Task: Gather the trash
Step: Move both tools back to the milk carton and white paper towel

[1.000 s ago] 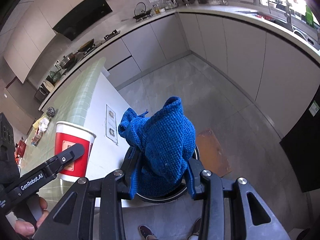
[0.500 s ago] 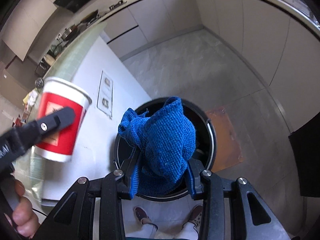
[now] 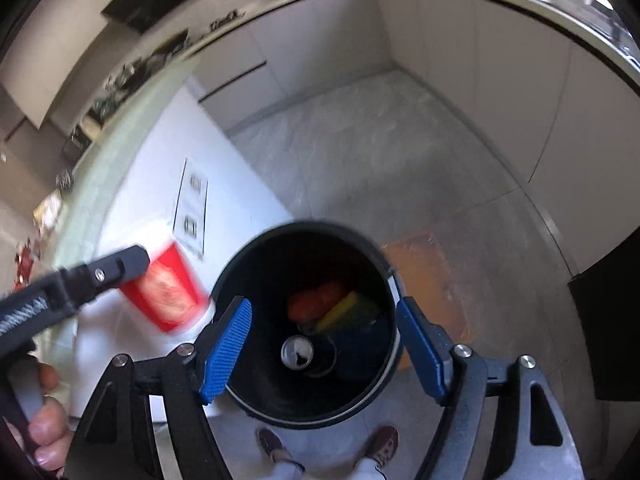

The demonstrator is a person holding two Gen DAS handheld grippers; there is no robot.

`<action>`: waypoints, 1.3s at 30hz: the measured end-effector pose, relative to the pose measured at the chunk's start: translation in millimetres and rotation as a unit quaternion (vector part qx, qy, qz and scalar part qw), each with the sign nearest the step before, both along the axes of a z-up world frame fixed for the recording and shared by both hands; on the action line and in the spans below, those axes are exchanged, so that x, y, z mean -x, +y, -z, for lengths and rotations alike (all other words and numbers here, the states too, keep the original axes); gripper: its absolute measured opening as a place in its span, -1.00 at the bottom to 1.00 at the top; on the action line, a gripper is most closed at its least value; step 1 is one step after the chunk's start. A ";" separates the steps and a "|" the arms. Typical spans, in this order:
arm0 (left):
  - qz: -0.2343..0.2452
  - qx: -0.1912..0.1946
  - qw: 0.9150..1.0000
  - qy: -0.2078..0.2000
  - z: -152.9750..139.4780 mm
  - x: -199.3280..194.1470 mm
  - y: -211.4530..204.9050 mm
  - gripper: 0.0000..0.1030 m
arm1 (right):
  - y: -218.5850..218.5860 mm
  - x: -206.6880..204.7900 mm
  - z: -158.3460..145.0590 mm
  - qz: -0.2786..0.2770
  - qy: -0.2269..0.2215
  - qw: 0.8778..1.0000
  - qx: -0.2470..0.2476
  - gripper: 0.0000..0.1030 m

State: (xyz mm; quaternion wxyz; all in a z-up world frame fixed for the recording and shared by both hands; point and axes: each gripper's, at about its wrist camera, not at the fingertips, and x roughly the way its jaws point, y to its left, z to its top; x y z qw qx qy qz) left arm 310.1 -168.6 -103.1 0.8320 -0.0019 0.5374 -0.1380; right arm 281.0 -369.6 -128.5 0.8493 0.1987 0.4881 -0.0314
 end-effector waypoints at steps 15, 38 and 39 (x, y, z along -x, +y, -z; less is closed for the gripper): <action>0.011 0.051 0.997 -0.060 -69.3 26.5 43.1 0.42 | 19.7 23.7 -56.0 0.030 -0.050 0.998 -0.002 0.49; -0.135 0.031 0.985 -0.106 -101.1 20.9 350.3 0.42 | 333.3 -19.5 -144.8 -0.100 -0.131 0.986 -0.009 0.49; -0.143 0.028 0.984 -0.105 -99.4 18.8 367.7 0.42 | 346.3 -22.3 -144.8 -0.105 -0.130 0.986 -0.011 0.49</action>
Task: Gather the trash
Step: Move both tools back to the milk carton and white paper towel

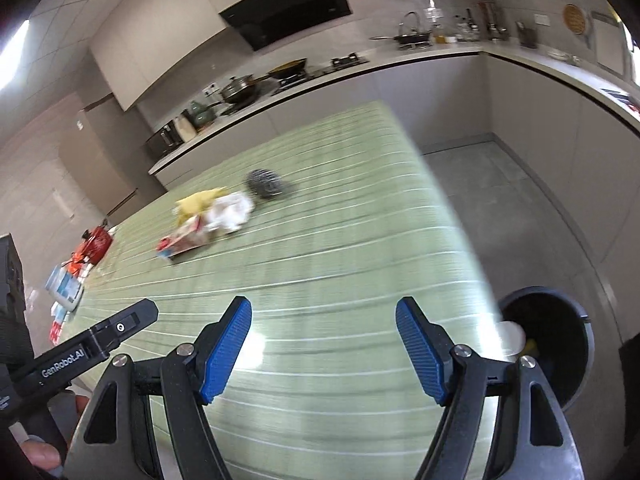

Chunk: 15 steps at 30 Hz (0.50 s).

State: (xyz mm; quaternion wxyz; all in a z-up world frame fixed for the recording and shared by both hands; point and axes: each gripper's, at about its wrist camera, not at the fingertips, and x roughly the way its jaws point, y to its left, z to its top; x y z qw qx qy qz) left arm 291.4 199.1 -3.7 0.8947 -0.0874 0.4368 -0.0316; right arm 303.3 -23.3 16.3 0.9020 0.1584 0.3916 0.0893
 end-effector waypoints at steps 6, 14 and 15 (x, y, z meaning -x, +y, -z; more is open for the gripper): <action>-0.038 0.004 0.999 0.007 6.4 -7.0 63.5 0.42 | 66.3 -20.2 -0.9 -0.029 0.004 1.000 0.005 0.49; -0.083 0.012 0.996 0.020 23.0 -35.2 113.0 0.42 | 116.6 -63.5 1.3 -0.075 0.004 0.997 0.012 0.49; -0.088 0.010 0.996 0.021 24.4 -39.3 115.1 0.42 | 120.7 -69.9 2.8 -0.082 0.003 0.997 0.010 0.49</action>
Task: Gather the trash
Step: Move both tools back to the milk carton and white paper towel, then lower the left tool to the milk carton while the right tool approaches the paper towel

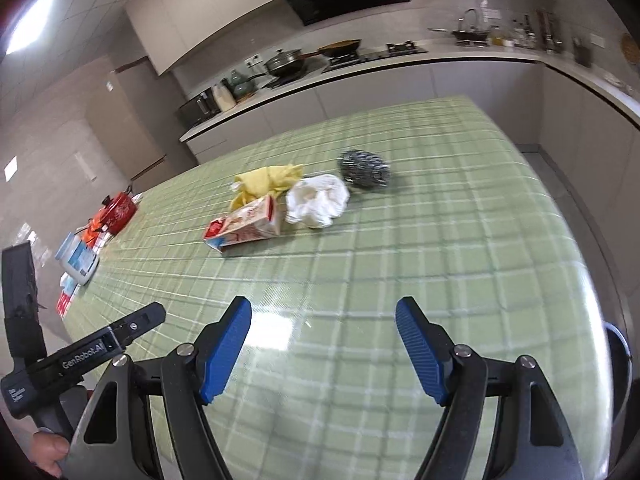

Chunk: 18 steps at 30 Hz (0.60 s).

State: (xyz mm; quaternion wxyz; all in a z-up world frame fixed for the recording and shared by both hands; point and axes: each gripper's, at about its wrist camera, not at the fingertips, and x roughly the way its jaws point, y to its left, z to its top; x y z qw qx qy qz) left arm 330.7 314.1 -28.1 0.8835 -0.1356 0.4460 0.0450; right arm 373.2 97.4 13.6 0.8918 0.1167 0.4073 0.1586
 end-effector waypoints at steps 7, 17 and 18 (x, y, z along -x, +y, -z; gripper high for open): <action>-0.021 -0.030 0.999 0.007 3.4 -38.2 14.8 0.42 | 26.5 -51.9 10.1 -0.028 -0.008 0.999 0.012 0.49; -0.020 -0.033 0.999 0.036 20.4 -74.8 28.3 0.42 | 44.6 -95.8 27.9 -0.028 0.017 0.999 0.024 0.49; -0.012 -0.034 0.999 0.036 19.6 -77.4 29.3 0.43 | 47.5 -99.4 30.2 -0.025 0.020 0.999 0.027 0.49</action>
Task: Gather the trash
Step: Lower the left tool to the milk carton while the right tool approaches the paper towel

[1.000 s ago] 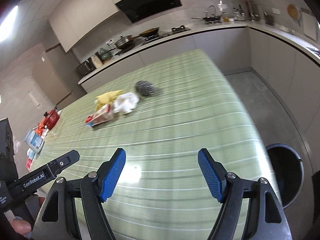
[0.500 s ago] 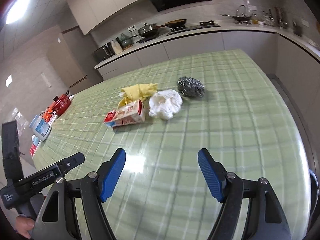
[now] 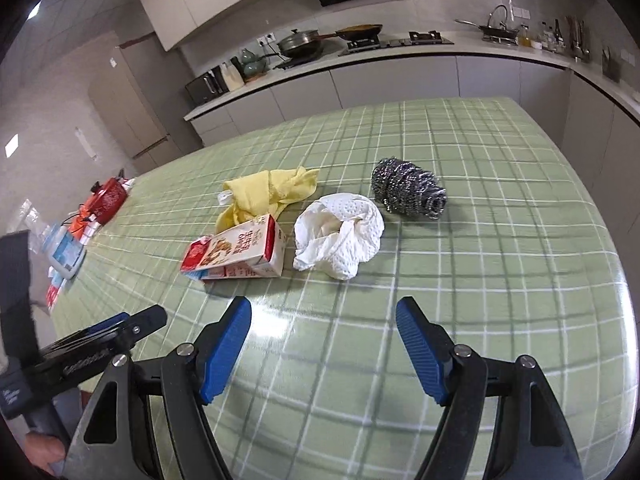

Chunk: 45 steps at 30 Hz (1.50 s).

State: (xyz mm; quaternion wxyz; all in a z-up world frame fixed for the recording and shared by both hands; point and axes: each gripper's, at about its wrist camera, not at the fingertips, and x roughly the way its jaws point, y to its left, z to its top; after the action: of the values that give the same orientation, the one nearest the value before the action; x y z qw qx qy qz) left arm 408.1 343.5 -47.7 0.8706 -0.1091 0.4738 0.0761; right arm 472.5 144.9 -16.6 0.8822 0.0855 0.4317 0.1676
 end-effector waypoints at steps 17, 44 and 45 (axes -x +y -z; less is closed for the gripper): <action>0.044 0.013 0.999 0.026 15.1 -37.6 38.8 0.42 | 52.8 -53.4 27.5 0.066 0.016 0.994 0.080 0.49; 0.017 0.020 0.999 0.019 9.3 -8.8 75.3 0.42 | 78.4 -29.4 36.0 0.050 0.028 0.996 0.067 0.49; 0.018 0.020 0.999 0.019 9.0 -8.5 75.2 0.42 | 82.0 -31.2 36.5 0.047 0.029 0.996 0.067 0.49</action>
State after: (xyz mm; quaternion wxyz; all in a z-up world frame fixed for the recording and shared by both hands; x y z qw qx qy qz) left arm 416.6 418.7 -56.7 0.8600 -0.1163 0.4939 0.0537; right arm 503.7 226.9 -53.1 0.8801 0.0508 0.4627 0.0939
